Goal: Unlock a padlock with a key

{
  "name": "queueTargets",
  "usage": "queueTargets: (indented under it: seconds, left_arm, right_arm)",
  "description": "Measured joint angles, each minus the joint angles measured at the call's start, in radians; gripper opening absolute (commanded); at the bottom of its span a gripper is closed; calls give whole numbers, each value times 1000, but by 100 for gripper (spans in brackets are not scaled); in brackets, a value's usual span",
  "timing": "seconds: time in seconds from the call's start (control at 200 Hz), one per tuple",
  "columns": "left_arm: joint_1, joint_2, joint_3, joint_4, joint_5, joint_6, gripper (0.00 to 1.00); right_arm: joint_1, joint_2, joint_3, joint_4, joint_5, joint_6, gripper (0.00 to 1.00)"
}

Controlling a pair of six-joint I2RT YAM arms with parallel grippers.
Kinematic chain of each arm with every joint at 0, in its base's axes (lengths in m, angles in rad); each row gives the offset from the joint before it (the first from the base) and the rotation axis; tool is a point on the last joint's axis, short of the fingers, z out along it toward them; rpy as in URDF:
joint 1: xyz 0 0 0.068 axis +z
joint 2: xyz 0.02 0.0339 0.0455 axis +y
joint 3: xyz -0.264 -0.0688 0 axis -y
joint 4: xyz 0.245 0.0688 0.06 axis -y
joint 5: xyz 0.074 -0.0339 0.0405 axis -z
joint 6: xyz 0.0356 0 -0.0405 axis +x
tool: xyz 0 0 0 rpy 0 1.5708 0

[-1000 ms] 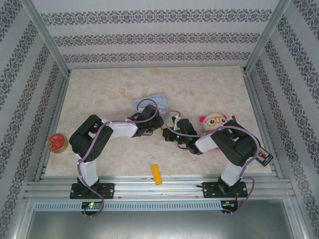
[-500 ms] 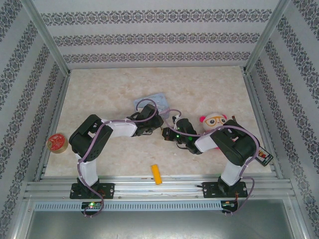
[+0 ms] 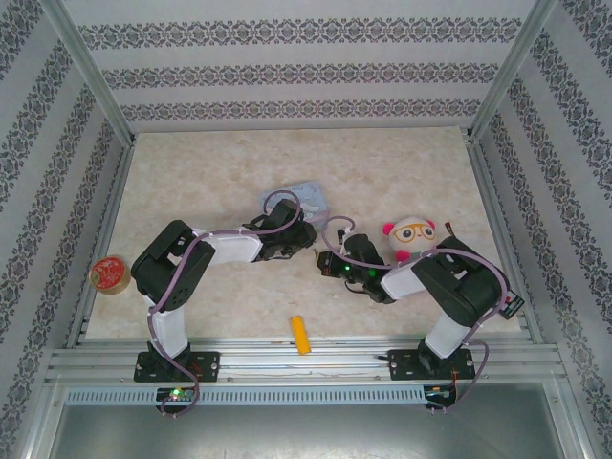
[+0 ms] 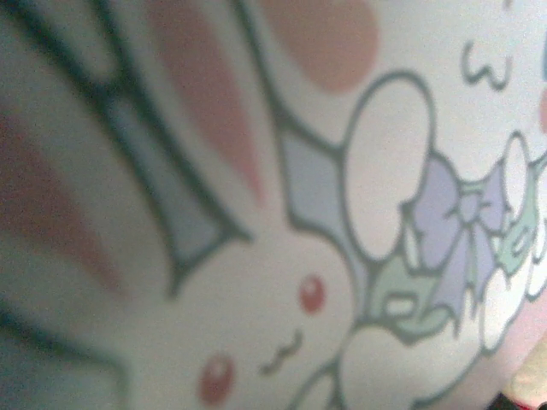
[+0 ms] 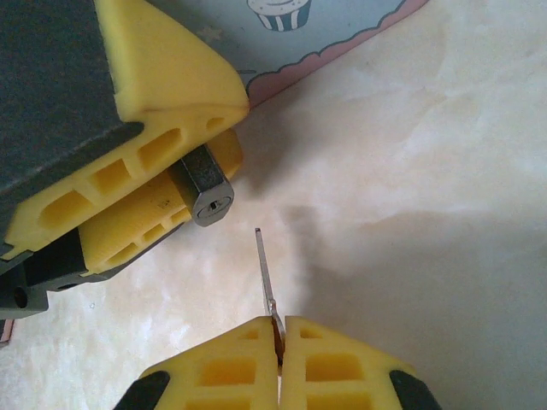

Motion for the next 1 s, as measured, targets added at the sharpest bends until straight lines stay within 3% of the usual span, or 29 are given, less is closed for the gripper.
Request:
queueTargets:
  seconds: [0.43, 0.999]
  left_arm:
    - [0, -1, 0, -1, 8, -3, 0]
    - [0, -2, 0, 3, 16, -18, 0]
  right_arm:
    - [0, -84, -15, -12, 7, -46, 0]
    - [0, -68, -14, -23, 14, -61, 0]
